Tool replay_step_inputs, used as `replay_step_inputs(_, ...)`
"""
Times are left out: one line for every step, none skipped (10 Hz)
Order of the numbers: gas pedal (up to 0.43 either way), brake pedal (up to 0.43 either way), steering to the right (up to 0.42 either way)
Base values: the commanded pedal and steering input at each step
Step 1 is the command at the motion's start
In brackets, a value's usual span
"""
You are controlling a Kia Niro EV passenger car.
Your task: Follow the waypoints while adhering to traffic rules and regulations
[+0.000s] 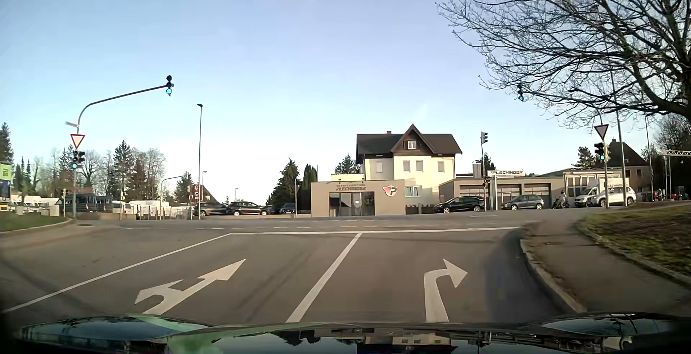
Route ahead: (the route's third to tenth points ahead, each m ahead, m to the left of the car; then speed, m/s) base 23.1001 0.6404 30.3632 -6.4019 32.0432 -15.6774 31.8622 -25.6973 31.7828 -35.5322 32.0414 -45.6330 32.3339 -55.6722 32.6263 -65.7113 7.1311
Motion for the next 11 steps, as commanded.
replay_step_inputs(0.209, 0.000, 0.060)
replay_step_inputs(0.209, 0.000, 0.069)
replay_step_inputs(0.209, 0.000, 0.076)
replay_step_inputs(0.209, 0.000, 0.083)
replay_step_inputs(0.169, 0.000, 0.092)
replay_step_inputs(0.110, 0.000, 0.097)
replay_step_inputs(0.098, 0.000, 0.100)
replay_step_inputs(0.087, 0.000, 0.107)
replay_step_inputs(0.087, 0.000, 0.118)
replay_step_inputs(0.087, 0.000, 0.128)
replay_step_inputs(0.087, 0.000, 0.136)
